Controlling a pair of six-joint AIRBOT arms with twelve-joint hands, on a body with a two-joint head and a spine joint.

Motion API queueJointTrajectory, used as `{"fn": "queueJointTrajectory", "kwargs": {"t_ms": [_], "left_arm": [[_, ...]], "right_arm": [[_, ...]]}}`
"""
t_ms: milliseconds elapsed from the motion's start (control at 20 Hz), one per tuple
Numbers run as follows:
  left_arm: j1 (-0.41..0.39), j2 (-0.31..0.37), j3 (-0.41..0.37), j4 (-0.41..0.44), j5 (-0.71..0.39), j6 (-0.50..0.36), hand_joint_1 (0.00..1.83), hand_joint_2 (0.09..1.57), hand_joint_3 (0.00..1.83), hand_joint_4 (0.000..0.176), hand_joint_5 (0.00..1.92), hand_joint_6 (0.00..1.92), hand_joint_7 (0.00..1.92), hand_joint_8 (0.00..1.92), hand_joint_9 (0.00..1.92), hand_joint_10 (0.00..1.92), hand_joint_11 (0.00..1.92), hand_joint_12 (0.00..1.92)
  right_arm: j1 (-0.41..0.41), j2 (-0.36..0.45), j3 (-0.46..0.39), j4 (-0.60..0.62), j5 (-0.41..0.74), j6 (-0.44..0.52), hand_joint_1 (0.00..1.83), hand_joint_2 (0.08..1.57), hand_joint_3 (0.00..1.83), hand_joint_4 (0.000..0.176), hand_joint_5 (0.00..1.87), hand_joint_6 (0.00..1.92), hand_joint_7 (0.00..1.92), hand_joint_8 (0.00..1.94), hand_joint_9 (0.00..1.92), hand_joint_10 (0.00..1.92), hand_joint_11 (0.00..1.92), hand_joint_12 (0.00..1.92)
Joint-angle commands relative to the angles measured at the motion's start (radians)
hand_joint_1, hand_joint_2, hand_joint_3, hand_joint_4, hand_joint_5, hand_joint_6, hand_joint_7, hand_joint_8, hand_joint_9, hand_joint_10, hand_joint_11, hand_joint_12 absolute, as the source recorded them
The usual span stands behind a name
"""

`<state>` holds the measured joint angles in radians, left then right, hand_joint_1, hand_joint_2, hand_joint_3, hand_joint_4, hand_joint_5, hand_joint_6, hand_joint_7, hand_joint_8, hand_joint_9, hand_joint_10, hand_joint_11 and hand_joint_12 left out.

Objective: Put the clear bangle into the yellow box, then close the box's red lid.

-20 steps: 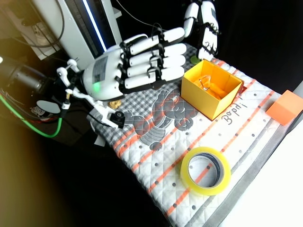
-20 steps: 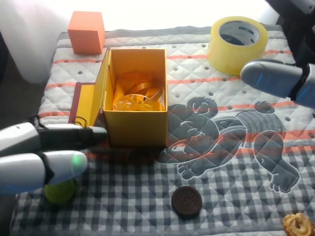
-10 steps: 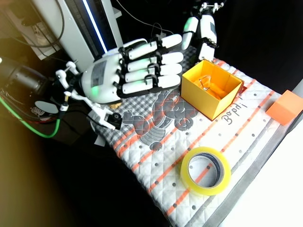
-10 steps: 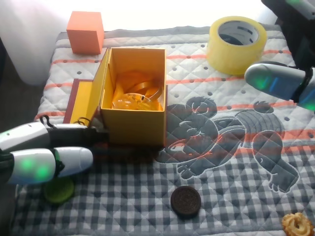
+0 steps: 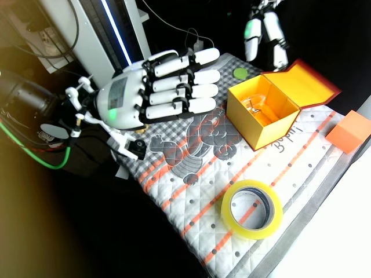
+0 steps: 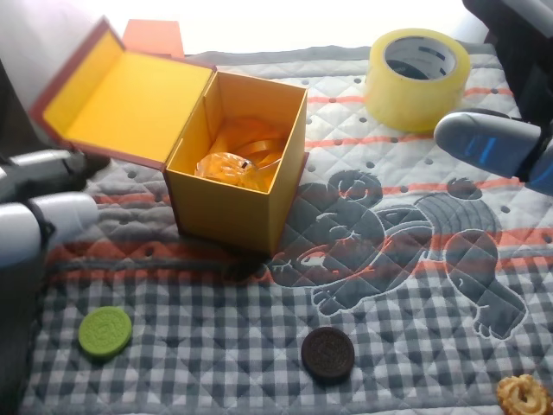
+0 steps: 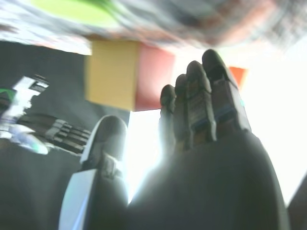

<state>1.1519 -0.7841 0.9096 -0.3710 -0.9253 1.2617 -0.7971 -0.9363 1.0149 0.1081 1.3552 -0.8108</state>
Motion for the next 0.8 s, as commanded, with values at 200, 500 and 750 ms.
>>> {"fn": "queueJointTrajectory", "kwargs": {"t_ms": [200, 500, 750], "left_arm": [[-0.083, -0.006, 0.004, 0.065, -0.224, -0.006, 0.11, 1.44, 0.00, 0.000, 0.21, 0.00, 0.24, 0.00, 0.26, 0.00, 0.03, 0.53], [-0.240, -0.010, -0.006, 0.424, -0.098, -0.158, 0.06, 1.47, 0.01, 0.000, 0.19, 0.01, 0.24, 0.00, 0.26, 0.00, 0.00, 0.74], [-0.327, -0.043, -0.002, 0.648, 0.176, -0.183, 0.00, 1.47, 0.00, 0.000, 0.23, 0.02, 0.26, 0.02, 0.26, 0.01, 0.02, 0.61]], "right_arm": [[0.003, 0.011, -0.002, 0.019, 0.128, 0.003, 0.00, 1.08, 0.00, 0.133, 0.02, 0.00, 0.03, 0.01, 0.00, 0.00, 0.00, 0.00], [-0.007, 0.012, -0.002, 0.027, 0.131, 0.003, 0.00, 1.08, 0.00, 0.161, 0.00, 0.00, 0.04, 0.01, 0.00, 0.00, 0.00, 0.00], [-0.011, 0.017, -0.002, 0.025, 0.133, 0.003, 0.01, 1.07, 0.00, 0.156, 0.00, 0.00, 0.05, 0.01, 0.00, 0.00, 0.00, 0.00]]}}
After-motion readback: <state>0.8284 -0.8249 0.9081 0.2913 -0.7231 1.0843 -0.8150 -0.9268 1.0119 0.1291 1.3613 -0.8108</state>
